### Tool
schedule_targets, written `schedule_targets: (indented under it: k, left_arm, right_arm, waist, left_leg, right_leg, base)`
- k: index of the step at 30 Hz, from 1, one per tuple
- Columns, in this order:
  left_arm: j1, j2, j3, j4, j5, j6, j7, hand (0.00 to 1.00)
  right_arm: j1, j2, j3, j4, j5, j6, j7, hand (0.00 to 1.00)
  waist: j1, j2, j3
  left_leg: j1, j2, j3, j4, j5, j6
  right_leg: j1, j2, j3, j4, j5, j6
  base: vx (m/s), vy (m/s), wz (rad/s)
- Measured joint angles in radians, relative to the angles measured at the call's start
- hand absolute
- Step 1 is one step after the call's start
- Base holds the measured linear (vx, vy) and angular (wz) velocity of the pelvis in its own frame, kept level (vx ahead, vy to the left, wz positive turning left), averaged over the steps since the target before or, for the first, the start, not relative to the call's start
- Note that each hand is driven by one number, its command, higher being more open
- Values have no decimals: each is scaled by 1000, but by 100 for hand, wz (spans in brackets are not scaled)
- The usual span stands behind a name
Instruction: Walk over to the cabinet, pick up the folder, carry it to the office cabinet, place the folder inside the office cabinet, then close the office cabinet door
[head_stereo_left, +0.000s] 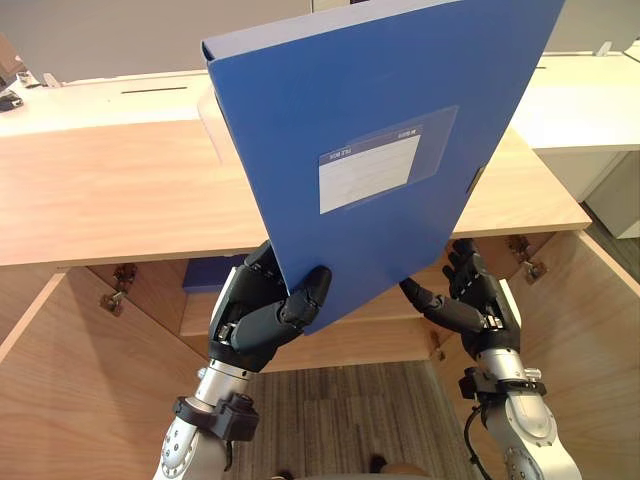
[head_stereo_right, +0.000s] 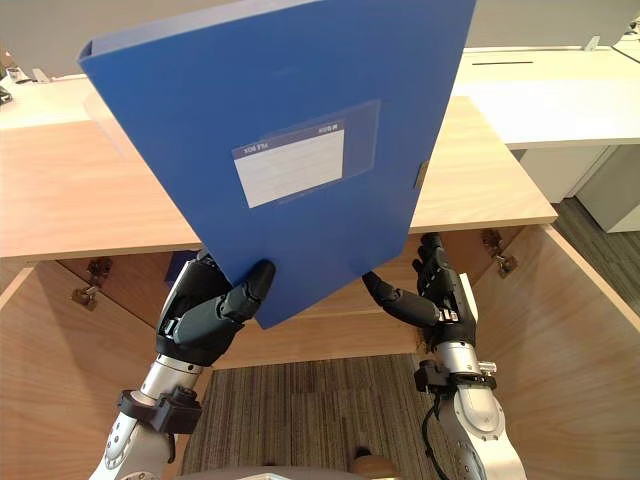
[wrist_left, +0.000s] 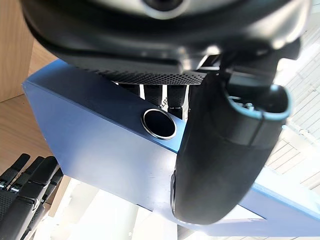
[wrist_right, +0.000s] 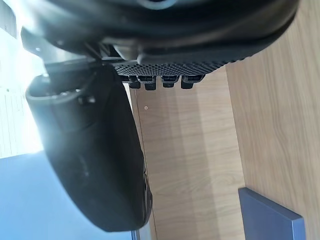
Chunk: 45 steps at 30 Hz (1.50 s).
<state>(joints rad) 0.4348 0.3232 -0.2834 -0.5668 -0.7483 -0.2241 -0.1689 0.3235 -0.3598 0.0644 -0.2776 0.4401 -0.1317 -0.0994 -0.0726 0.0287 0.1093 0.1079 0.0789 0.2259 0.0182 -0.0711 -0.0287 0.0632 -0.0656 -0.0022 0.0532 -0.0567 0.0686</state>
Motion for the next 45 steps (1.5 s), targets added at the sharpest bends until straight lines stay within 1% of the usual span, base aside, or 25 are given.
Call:
schedule_targets:
  k: [2,3,4,5,6,7,9,11,12,15,16,18,19,23,26,27,28,30,31,32,35,36,39,41,45]
  left_arm:
    - [0,-14,7,1,13,0,-3,0]
    - [0,-41,20,1,45,0,-4,0]
    - [0,-51,24,1,58,0,-4,0]
    - [1,-68,37,2,85,0,-3,0]
    - [1,-75,44,2,98,0,-3,0]
    - [1,-87,58,2,107,0,-2,0]
    - [0,-113,87,2,141,0,14,0]
    - [0,-119,107,3,158,0,21,0]
    - [0,-122,121,8,164,0,23,0]
    - [-3,-125,128,8,182,0,31,0]
    - [-6,-126,126,8,186,1,33,0]
    - [-14,-126,122,8,193,1,33,0]
    - [-27,-126,119,8,193,1,30,0]
    - [-50,-125,120,8,190,1,15,0]
    - [-65,-92,118,8,181,2,-5,0]
    - [-75,-67,118,12,165,2,-25,0]
    - [-82,-52,118,16,154,2,-37,0]
    - [-105,0,117,32,115,4,-76,0]
    - [-108,8,117,35,103,4,-80,0]
    - [-121,19,117,54,78,4,-94,0]
    - [-132,36,114,89,30,10,-115,0]
    - [-134,56,107,104,7,12,-118,0]
    - [-134,106,89,114,-30,39,-119,0]
    - [-134,129,87,119,-58,42,-119,0]
    - [-145,157,91,154,-96,41,-119,0]
  right_arm:
    - [12,45,-26,0,-7,0,38,100]
    - [26,110,-55,-2,-31,0,74,100]
    - [36,141,-69,-5,-42,0,87,100]
    - [56,200,-94,-17,-52,-1,104,100]
    - [65,227,-106,-26,-53,-3,108,100]
    - [82,276,-131,-48,-52,-10,114,100]
    - [107,347,-191,-90,-51,-42,113,100]
    - [118,368,-221,-100,-51,-62,112,100]
    - [120,373,-237,-100,-51,-68,111,100]
    - [120,375,-257,-100,-53,-68,107,100]
    - [122,375,-259,-100,-56,-68,103,100]
    - [122,375,-265,-100,-75,-68,100,100]
    - [118,373,-271,-100,-80,-68,100,100]
    - [83,329,-273,-122,-75,-68,106,100]
    - [7,239,-263,-150,-60,-68,132,100]
    - [-31,184,-248,-155,-42,-69,146,100]
    - [-50,156,-243,-157,-39,-69,156,100]
    - [-113,68,-218,-157,-28,-70,191,100]
    - [-124,51,-212,-157,-23,-72,196,100]
    - [-135,18,-205,-157,-10,-76,215,100]
    - [-149,-23,-180,-138,1,-77,230,100]
    - [-164,-43,-161,-119,7,-77,238,0]
    - [-179,-91,-112,-76,31,-77,262,0]
    - [-199,-121,-76,-46,50,-77,276,0]
    - [-237,-170,-34,5,91,-77,287,0]
  waist:
    - [1,4,-8]
    - [2,4,-9]
    - [3,4,-10]
    - [5,3,-15]
    - [5,3,-18]
    - [4,4,-24]
    - [-5,1,-27]
    - [-10,-3,-32]
    - [-19,-3,-36]
    - [-24,-5,-38]
    - [-31,-5,-38]
    - [-33,-4,-39]
    - [-32,-4,-39]
    - [-25,-4,-40]
    - [-25,-5,-40]
    - [-24,-5,-40]
    - [-22,-6,-41]
    - [-14,-6,-41]
    - [-11,-6,-41]
    - [-1,-7,-42]
    - [2,-10,-44]
    - [3,-12,-45]
    - [4,-19,-49]
    - [4,-22,-51]
    - [9,-27,-54]
  left_leg:
    - [-8,1,5,1,0,0]
    - [-8,2,10,2,0,0]
    - [-8,3,12,2,0,0]
    - [-8,4,18,1,0,1]
    - [-8,4,23,0,0,1]
    - [-8,4,37,-2,-1,2]
    - [1,5,67,-2,-5,7]
    - [7,1,86,-2,-9,12]
    - [6,-2,98,1,-11,14]
    - [4,-11,138,7,-18,18]
    - [3,-15,144,12,-22,19]
    - [4,-18,149,15,-28,15]
    - [4,-21,149,15,-30,11]
    - [-2,-28,149,17,-30,11]
    - [-6,-30,150,25,-25,20]
    - [-7,-31,149,27,-23,24]
    - [-9,-31,149,28,-22,24]
    - [-12,-31,142,30,-20,29]
    - [-12,-32,140,30,-19,30]
    - [-13,-34,134,28,-18,31]
    - [-16,-41,117,20,-11,37]
    - [-17,-46,112,14,-9,35]
    - [-13,-60,89,-22,18,41]
    - [-8,-65,84,-36,33,48]
    - [-9,-71,68,-55,48,51]
  right_leg:
    - [-12,2,7,0,4,5]
    - [-15,3,15,0,8,10]
    - [-16,5,21,0,10,14]
    - [-20,6,32,0,14,17]
    - [-23,6,37,0,16,20]
    - [-32,7,54,-1,23,25]
    - [-35,6,83,-7,37,36]
    - [-36,3,104,-16,45,37]
    - [-36,1,117,-27,56,41]
    - [-50,-6,158,-40,72,46]
    - [-52,-10,167,-42,73,46]
    - [-52,-13,172,-41,73,47]
    - [-52,-14,176,-41,76,49]
    - [-62,-18,187,-41,83,56]
    - [-65,-21,190,-41,91,60]
    - [-65,-22,190,-41,94,62]
    - [-65,-22,190,-41,96,63]
    - [-64,-24,184,-41,102,67]
    - [-63,-25,183,-41,102,67]
    - [-59,-29,176,-42,102,67]
    - [-50,-37,158,-47,102,67]
    - [-50,-41,153,-49,102,67]
    - [-50,-51,131,-54,102,67]
    - [-50,-55,124,-54,102,67]
    - [-49,-59,106,-54,103,66]
  base:
    - [-2,-6,-7]
    - [6,3,-8]
    - [4,12,-12]
    - [5,15,-12]
    - [1,27,-25]
    - [-15,40,-30]
    - [-36,43,-39]
    - [-56,32,-35]
    - [-61,27,-35]
    - [-105,27,-39]
    - [-106,15,-32]
    - [-101,-2,-11]
    - [-95,-10,-7]
    - [-73,-15,-6]
    - [-43,-19,-2]
    - [-38,-21,1]
    - [-51,-29,4]
    - [-48,-29,8]
    - [-48,-31,12]
    - [-39,-24,11]
    - [-60,-27,20]
    - [-48,-20,14]
    - [-43,-28,22]
    - [-28,-29,13]
    - [-41,-26,13]
